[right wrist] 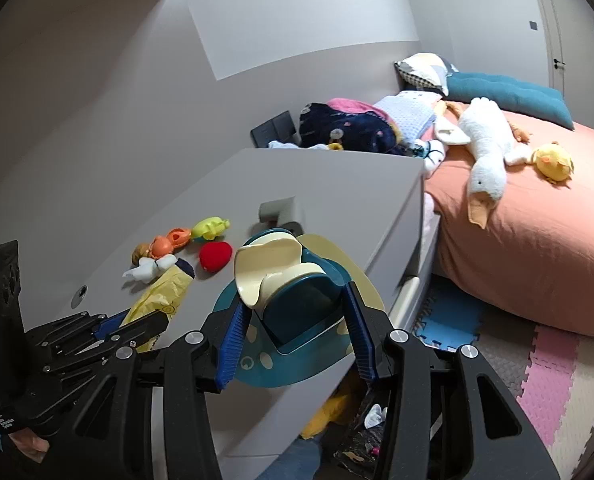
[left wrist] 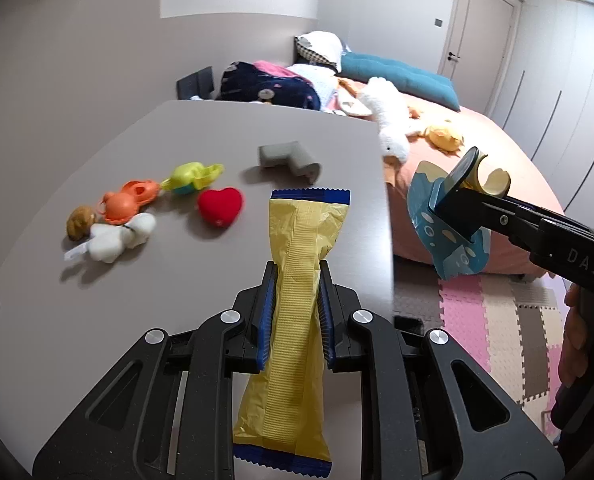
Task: Collect trash
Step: 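Carry wrapper and tape dispenser to the bin and release both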
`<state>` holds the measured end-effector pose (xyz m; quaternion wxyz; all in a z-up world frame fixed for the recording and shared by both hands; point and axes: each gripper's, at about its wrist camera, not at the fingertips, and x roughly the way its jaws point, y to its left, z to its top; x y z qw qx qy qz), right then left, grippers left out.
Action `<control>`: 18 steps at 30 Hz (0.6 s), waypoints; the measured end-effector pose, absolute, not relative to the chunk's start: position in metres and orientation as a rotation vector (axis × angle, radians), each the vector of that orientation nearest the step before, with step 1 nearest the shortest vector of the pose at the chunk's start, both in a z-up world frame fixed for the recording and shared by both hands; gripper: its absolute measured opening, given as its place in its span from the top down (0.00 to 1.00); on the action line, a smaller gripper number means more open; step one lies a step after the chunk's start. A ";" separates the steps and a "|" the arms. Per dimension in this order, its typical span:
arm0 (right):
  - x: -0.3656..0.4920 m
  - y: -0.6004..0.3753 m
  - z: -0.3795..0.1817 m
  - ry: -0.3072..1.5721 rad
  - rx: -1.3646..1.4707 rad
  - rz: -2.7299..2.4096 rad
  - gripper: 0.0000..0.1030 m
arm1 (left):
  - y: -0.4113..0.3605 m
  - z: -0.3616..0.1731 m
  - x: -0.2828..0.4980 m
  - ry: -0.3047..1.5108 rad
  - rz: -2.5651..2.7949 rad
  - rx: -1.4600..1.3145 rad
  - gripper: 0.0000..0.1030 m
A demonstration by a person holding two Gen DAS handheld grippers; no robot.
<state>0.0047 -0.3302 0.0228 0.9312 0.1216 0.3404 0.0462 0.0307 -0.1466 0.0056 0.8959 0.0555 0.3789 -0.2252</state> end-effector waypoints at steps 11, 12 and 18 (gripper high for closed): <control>-0.032 -0.370 0.028 0.662 0.267 0.019 0.53 | -0.192 0.010 0.006 0.778 -0.542 0.149 0.82; -0.035 -0.373 0.028 0.659 0.269 0.014 0.53 | -0.196 0.010 0.004 0.778 -0.549 0.153 0.81; -0.053 -0.398 0.028 0.648 0.285 -0.033 0.53 | -0.223 0.009 -0.008 0.778 -0.597 0.177 0.82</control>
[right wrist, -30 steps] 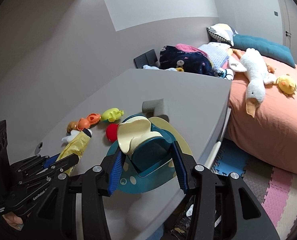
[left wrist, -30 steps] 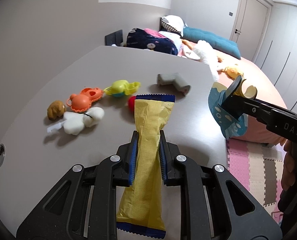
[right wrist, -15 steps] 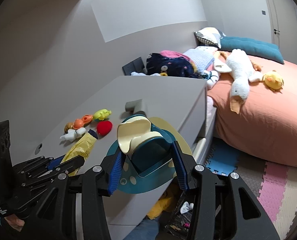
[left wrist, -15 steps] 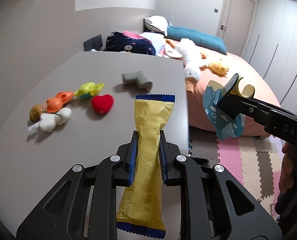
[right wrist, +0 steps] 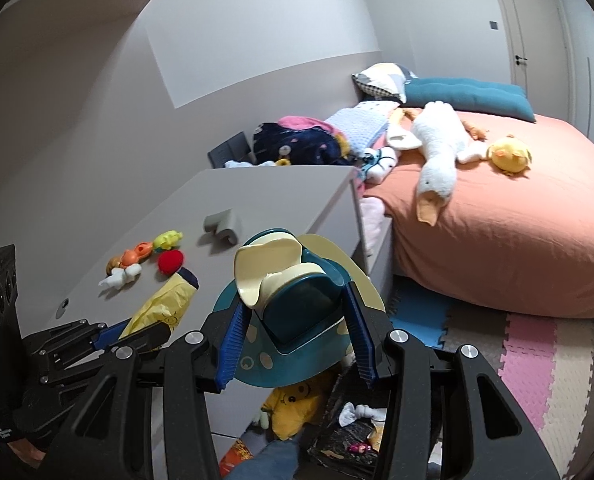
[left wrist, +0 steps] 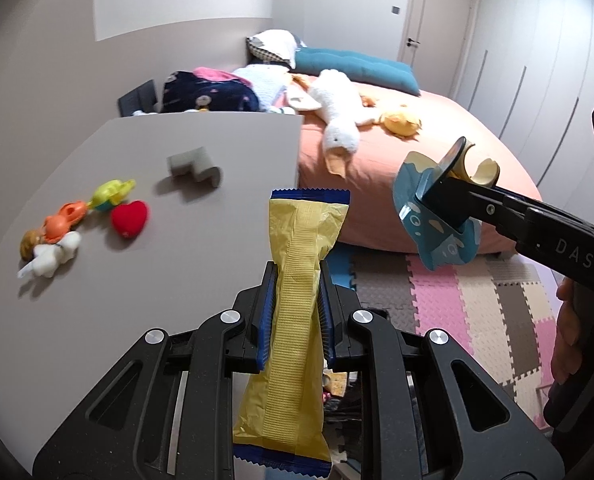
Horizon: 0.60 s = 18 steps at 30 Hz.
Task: Collect trash
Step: 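Carry wrapper and tape dispenser to the bin and release both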
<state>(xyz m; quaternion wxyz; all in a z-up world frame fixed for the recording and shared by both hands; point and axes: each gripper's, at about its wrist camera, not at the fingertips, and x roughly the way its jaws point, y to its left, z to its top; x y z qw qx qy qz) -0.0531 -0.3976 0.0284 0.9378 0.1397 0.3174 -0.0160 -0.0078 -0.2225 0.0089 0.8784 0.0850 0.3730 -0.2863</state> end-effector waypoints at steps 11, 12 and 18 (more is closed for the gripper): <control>-0.081 -0.436 0.030 0.633 0.308 -0.112 0.53 | -0.273 0.000 -0.027 0.799 -0.691 0.231 0.81; -0.084 -0.441 0.030 0.631 0.309 -0.122 0.53 | -0.277 0.000 -0.028 0.800 -0.698 0.234 0.81; -0.094 -0.461 0.028 0.638 0.317 -0.171 0.53 | -0.304 -0.007 -0.037 0.816 -0.753 0.268 0.81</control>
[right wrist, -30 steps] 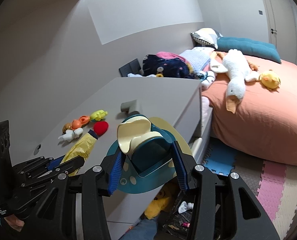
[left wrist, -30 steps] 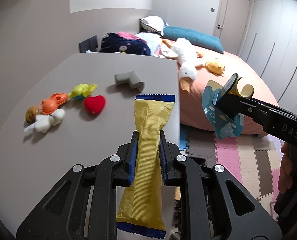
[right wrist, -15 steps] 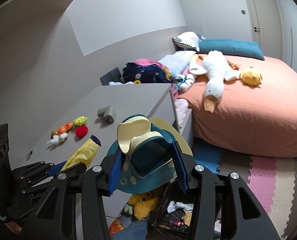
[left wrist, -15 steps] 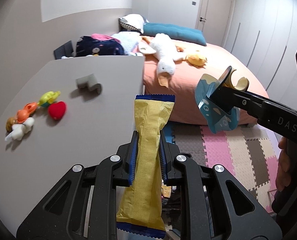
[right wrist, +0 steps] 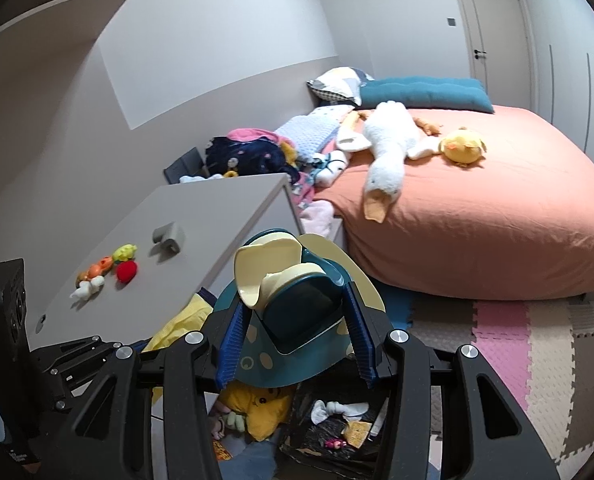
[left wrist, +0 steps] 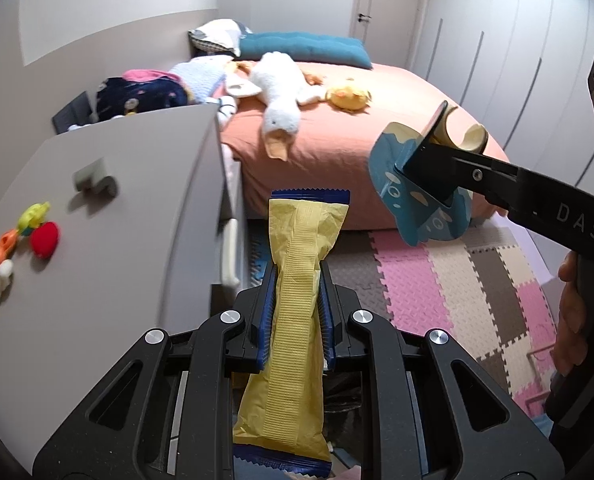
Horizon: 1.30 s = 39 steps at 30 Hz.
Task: Collect trash
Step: 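Carry wrapper and tape dispenser to the bin and release both, then move both tools back over the desk toward the white plush and grey corner piece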
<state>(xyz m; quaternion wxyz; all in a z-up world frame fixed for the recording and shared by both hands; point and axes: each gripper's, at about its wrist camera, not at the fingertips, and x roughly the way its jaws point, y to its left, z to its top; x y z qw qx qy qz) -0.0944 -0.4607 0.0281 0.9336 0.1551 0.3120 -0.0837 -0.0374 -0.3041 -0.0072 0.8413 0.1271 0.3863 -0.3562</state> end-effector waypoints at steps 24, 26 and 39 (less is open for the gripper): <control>-0.086 -0.477 0.006 0.672 0.342 -0.249 0.28 | -0.299 -0.029 -0.027 0.841 -0.622 0.356 0.06; -0.084 -0.476 0.004 0.679 0.340 -0.245 0.28 | -0.296 -0.030 -0.024 0.842 -0.612 0.353 0.06; -0.045 -0.436 -0.003 0.708 0.299 -0.139 0.28 | -0.262 -0.029 0.007 0.851 -0.534 0.326 0.06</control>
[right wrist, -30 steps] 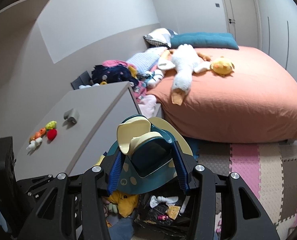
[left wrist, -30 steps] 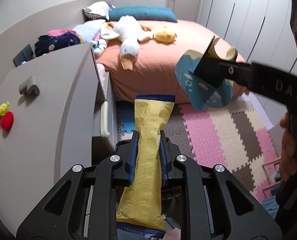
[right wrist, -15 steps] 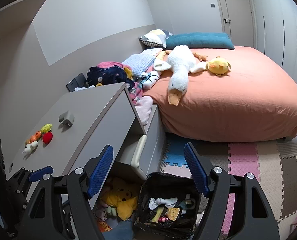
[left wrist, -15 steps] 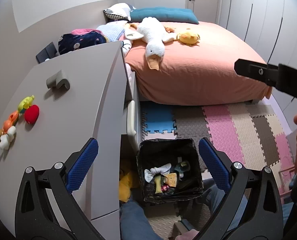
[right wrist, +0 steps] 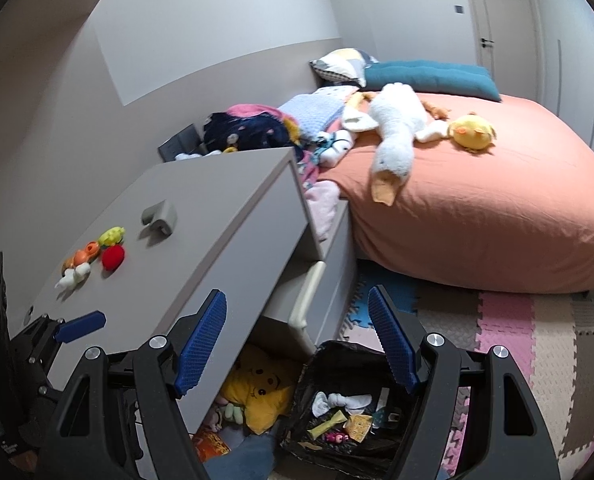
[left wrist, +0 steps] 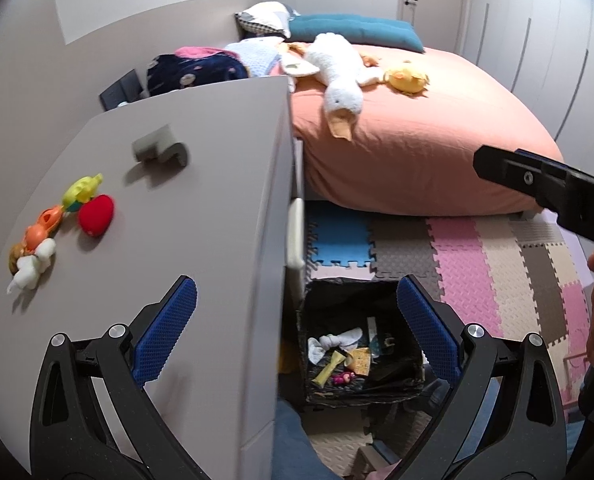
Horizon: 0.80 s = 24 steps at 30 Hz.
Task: Collect trash
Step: 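Move both tools back over the desk toward the white plush and grey corner piece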
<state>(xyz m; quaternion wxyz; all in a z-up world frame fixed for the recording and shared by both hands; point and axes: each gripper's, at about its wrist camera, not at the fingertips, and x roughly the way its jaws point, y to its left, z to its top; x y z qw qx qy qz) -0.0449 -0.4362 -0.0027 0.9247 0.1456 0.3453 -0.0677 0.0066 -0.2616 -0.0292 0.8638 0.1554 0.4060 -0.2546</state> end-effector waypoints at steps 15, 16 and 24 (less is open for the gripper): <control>0.013 -0.381 -0.007 0.748 0.260 -0.027 0.28 | -0.198 -0.026 0.051 0.874 -0.417 0.263 0.06; 0.015 -0.377 -0.007 0.750 0.256 -0.022 0.28 | -0.194 -0.026 0.053 0.874 -0.412 0.260 0.06; 0.042 -0.352 -0.010 0.770 0.239 0.017 0.28 | -0.159 -0.025 0.075 0.873 -0.357 0.246 0.06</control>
